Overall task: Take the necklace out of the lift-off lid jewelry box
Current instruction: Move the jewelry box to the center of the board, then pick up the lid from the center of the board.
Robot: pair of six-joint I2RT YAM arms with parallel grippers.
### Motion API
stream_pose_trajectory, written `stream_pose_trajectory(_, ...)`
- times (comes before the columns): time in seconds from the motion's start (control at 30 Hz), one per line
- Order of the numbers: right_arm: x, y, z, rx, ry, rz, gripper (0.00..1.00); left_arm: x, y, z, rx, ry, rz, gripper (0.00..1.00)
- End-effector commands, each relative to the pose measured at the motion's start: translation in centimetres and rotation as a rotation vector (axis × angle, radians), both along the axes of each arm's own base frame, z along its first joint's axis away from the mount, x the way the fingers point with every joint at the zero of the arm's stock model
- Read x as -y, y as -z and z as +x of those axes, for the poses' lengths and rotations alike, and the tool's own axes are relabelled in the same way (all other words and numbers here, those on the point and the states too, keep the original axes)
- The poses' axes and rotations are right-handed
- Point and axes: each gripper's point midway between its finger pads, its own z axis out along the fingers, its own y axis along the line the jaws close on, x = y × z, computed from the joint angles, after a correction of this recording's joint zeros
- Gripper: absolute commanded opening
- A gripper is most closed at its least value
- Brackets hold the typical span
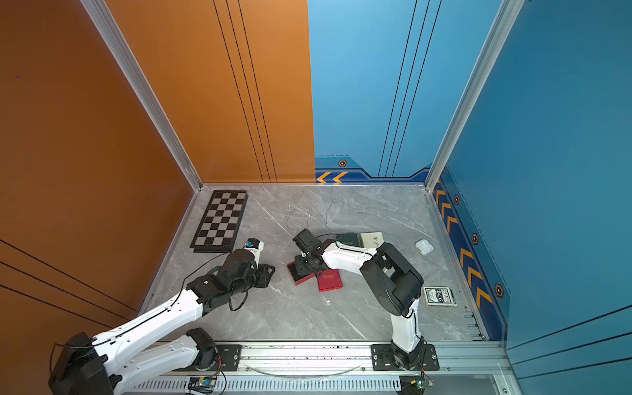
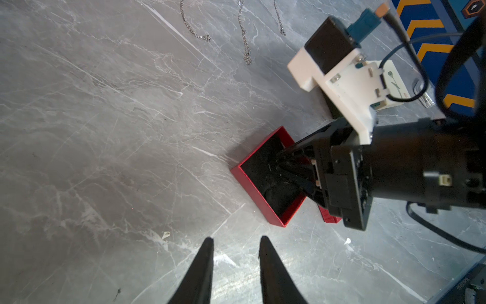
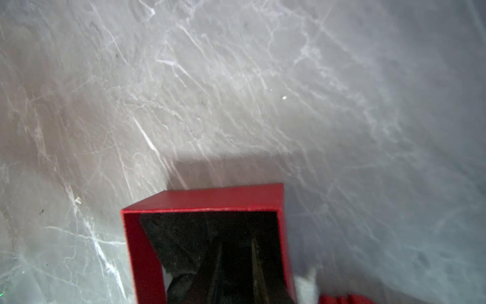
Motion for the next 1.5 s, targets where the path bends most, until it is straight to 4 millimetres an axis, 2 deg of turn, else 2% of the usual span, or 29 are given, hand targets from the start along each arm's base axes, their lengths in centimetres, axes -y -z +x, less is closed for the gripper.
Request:
stream_pose_trajectory(0.0,1.7,0.7,-0.2,-0.002,-0.010,-0.102,0.24,-0.1,0.2,0.0,0.007,0.008,0.000,0.32)
stream_pose_trajectory(0.17,3.4,0.9,-0.3,-0.027,0.024,-0.145,0.24,-0.1,0.2,0.1,0.008,0.008,-0.006,0.32)
stream_pose_trajectory(0.27,3.1,0.6,-0.7,-0.032,0.009,-0.125,0.24,-0.1,0.4,0.1,0.005,0.007,-0.006,0.33)
stream_pose_trajectory(0.43,2.1,-2.0,-1.0,0.017,-0.025,-0.074,0.29,0.1,0.4,0.3,-0.001,0.010,-0.005,0.34)
stream_pose_trajectory(0.6,2.1,-4.6,-1.4,0.056,-0.030,-0.037,0.33,0.1,0.3,0.3,0.000,0.009,-0.006,0.35)
stream_pose_trajectory(0.73,3.3,-6.2,-1.7,0.090,-0.010,-0.058,0.37,0.1,0.4,0.5,-0.001,0.009,-0.003,0.36)
stream_pose_trajectory(0.83,5.3,-6.8,-2.0,0.121,0.021,-0.116,0.38,0.5,-0.2,1.0,0.023,0.014,-0.022,0.36)
stream_pose_trajectory(0.97,8.4,-6.6,-2.9,0.139,0.056,-0.212,0.44,0.6,-0.1,1.1,0.020,0.016,-0.026,0.36)
stream_pose_trajectory(1.1,10.7,-6.0,-3.6,0.147,0.078,-0.277,0.54,0.8,0.2,1.2,0.014,0.018,-0.031,0.37)
stream_pose_trajectory(1.27,11.6,-5.0,-4.1,0.130,0.089,-0.309,0.67,1.0,0.3,1.2,0.007,0.021,-0.036,0.37)
stream_pose_trajectory(1.47,11.6,-3.9,-4.2,0.104,0.080,-0.334,0.83,0.9,0.1,1.2,0.009,0.019,-0.035,0.37)
